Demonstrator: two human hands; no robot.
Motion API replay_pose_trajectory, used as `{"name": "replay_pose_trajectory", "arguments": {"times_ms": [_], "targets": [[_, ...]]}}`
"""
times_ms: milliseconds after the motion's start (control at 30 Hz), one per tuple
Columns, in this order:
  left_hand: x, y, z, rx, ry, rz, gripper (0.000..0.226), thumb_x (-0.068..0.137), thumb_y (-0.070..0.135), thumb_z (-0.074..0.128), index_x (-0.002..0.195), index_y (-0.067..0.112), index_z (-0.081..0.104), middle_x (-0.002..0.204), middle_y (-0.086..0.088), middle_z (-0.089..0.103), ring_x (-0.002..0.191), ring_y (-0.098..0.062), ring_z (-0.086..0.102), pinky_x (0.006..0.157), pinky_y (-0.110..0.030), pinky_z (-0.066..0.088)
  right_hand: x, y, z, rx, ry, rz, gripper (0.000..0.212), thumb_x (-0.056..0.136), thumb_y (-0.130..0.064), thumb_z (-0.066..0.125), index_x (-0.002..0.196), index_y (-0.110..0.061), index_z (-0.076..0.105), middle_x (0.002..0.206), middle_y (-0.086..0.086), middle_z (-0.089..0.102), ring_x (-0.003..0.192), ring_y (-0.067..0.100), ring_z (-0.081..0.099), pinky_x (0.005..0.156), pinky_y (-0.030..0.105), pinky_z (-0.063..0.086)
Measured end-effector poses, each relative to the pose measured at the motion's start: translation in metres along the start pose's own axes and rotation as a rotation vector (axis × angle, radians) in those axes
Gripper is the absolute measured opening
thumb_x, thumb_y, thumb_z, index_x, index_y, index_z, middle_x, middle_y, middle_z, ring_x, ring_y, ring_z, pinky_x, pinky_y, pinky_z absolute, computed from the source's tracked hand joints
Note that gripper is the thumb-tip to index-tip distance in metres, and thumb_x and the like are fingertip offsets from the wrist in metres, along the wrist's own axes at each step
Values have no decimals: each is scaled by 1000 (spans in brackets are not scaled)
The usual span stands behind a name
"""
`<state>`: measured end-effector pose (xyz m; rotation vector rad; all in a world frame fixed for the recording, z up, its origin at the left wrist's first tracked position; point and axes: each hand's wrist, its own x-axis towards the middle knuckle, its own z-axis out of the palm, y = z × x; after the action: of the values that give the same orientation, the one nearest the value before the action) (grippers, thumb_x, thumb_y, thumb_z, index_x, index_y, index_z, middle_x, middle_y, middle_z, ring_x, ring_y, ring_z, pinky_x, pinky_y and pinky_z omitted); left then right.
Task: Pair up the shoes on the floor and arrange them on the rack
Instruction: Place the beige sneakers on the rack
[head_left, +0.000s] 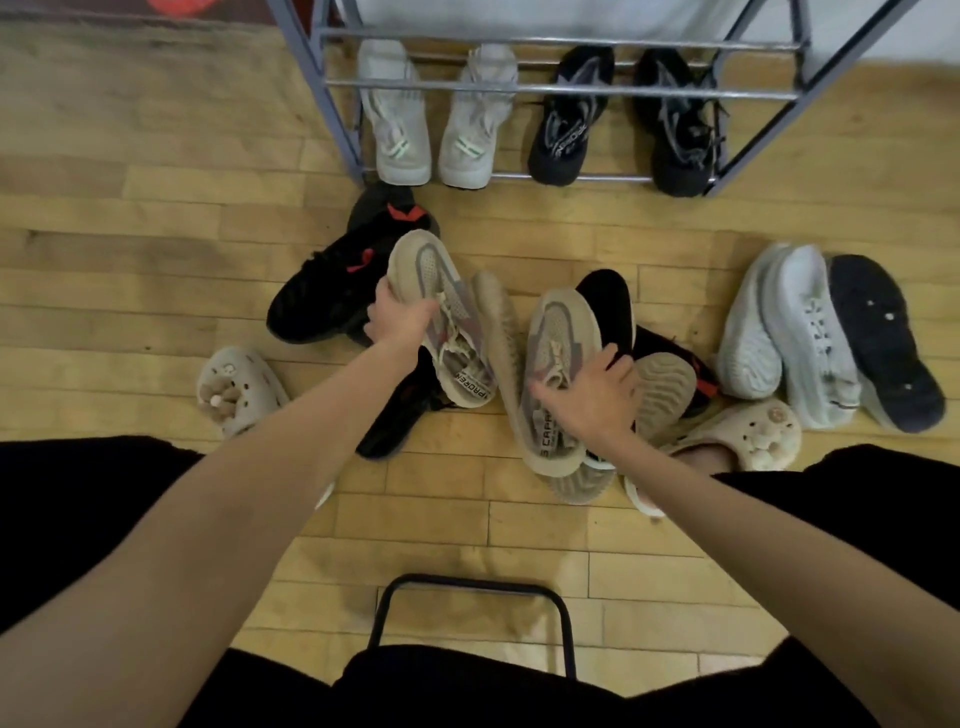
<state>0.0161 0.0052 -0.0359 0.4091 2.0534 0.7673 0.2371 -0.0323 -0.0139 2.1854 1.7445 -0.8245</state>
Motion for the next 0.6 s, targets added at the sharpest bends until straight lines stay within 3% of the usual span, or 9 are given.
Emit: {"name": "replay_pose_trajectory", "arguments": {"times_ms": [67, 167, 233, 300, 433, 600], "targets": [[-4, -16, 8, -173, -81, -2, 99, 71, 6, 72, 147, 41, 20, 135, -7, 47, 120, -25, 50, 95, -41, 49, -15, 2, 15, -90, -6, 19, 125, 67, -76, 61, 148, 3, 8, 144, 26, 24, 133, 42, 28, 106, 48, 31], [-15, -30, 17, -192, -126, 4, 109, 74, -1, 74, 152, 29, 4, 140, -6, 45, 126, -20, 47, 104, -40, 44, -22, 3, 26, -102, -88, 55, 130, 64, -74, 67, 149, 0, 2, 144, 25, 22, 132, 42, 28, 103, 49, 34], [-18, -40, 21, -150, -106, -38, 89, 78, 5, 76, 146, 13, 18, 136, -9, 49, 125, -21, 49, 103, -36, 43, -20, 1, 26, -87, -126, 75, 133, 63, -71, 70, 149, -1, -2, 145, 24, 21, 133, 42, 27, 101, 48, 37], [-20, -52, 21, -97, -94, -46, 72, 82, 11, 74, 139, 12, 30, 130, -9, 53, 122, -23, 52, 95, -31, 46, -16, -3, 23, -83, -152, 82, 135, 63, -68, 73, 149, 2, -2, 147, 23, 22, 134, 41, 28, 100, 46, 40], [-26, -60, 22, -40, -129, 35, 79, 86, 25, 71, 149, 24, 22, 122, -1, 61, 108, -15, 59, 87, -30, 47, -6, -8, 6, -61, -251, 67, 135, 66, -63, 74, 149, 4, -8, 151, 24, 20, 136, 42, 28, 103, 44, 38], [-34, -31, 12, 124, -73, 255, 73, 81, 37, 72, 140, 22, 32, 116, -2, 64, 103, -19, 63, 89, -38, 53, 3, -10, -40, 62, -332, -26, 125, 71, -68, 60, 150, -2, -11, 151, 20, 28, 132, 38, 37, 101, 42, 43]]}}
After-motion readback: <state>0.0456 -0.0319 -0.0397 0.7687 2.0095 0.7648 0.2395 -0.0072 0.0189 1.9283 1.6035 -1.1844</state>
